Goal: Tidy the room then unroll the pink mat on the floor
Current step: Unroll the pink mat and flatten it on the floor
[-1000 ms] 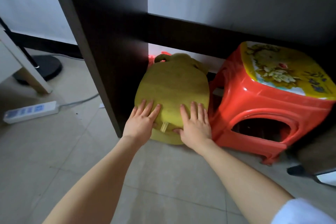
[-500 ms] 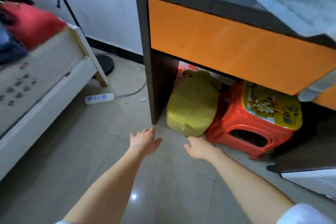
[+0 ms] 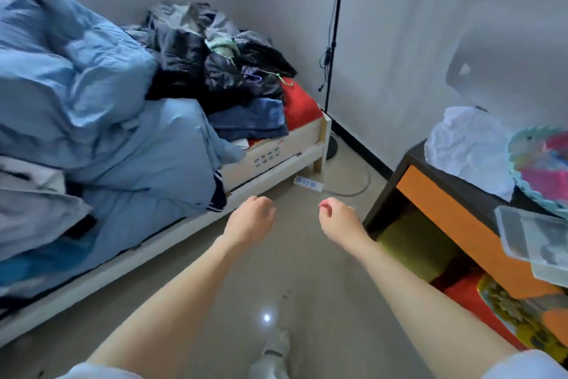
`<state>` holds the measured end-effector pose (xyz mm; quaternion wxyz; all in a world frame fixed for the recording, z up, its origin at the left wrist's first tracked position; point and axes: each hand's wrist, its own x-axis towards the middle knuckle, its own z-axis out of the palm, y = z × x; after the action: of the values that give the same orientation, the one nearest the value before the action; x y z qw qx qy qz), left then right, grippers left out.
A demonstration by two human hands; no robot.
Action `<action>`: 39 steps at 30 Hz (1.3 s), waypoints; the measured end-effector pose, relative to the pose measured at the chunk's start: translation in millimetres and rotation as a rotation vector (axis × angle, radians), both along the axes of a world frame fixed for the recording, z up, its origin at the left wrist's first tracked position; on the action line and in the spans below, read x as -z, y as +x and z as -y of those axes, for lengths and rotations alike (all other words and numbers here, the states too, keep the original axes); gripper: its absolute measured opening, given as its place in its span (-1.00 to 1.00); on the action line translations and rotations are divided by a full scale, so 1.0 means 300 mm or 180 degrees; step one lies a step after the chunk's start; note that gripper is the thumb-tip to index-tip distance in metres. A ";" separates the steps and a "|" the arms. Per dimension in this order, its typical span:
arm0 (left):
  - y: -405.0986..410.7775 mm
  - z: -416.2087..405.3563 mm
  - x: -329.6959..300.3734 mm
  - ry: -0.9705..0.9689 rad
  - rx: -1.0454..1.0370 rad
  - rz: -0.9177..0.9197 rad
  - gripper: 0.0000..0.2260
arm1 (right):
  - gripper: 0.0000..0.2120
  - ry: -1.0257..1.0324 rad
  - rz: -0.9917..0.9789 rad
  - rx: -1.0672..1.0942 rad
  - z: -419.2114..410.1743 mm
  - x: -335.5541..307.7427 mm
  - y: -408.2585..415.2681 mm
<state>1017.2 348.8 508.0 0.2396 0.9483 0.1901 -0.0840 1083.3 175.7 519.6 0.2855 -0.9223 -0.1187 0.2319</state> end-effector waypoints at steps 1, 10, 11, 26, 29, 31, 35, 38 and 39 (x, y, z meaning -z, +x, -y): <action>-0.055 -0.033 -0.066 0.0012 -0.0154 0.0170 -0.74 | -0.69 0.0095 0.0081 -0.0128 -0.055 -0.067 -0.030; -0.738 -0.386 -0.376 -0.0061 -0.1788 0.0830 -0.73 | -0.72 0.0580 0.0085 -0.1883 -0.595 -0.354 -0.508; -0.820 -0.430 -0.390 -0.0057 -0.1911 0.0841 -0.72 | -0.72 0.0570 0.0068 -0.2052 -0.654 -0.356 -0.560; -1.813 -1.236 -0.526 0.0373 -0.3841 0.0752 -0.71 | -0.68 0.0884 0.0175 -0.3598 -1.659 -0.503 -1.380; -1.915 -1.347 -0.492 0.0352 -0.4046 0.0610 -0.70 | -0.69 0.0817 0.0060 -0.3781 -1.818 -0.474 -1.480; -1.965 -1.426 -0.454 0.0299 -0.4213 0.0530 -0.69 | -0.70 0.0702 -0.0033 -0.3938 -1.931 -0.448 -1.531; -2.029 -1.597 -0.381 0.0262 -0.4466 0.0356 -0.69 | -0.70 0.0574 -0.0161 -0.4180 -2.181 -0.403 -1.604; -2.073 -1.755 -0.324 0.0202 -0.4769 0.0342 -0.69 | -0.70 0.0520 -0.0293 -0.4415 -2.409 -0.377 -1.663; -2.086 -1.800 -0.308 0.0175 -0.4900 0.0343 -0.68 | -0.71 0.0508 -0.0381 -0.4487 -2.476 -0.369 -1.682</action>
<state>391.4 888.7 600.4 0.2158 0.5573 0.7862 0.1574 578.6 918.5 630.2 0.1403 -0.5879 -0.6877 0.4023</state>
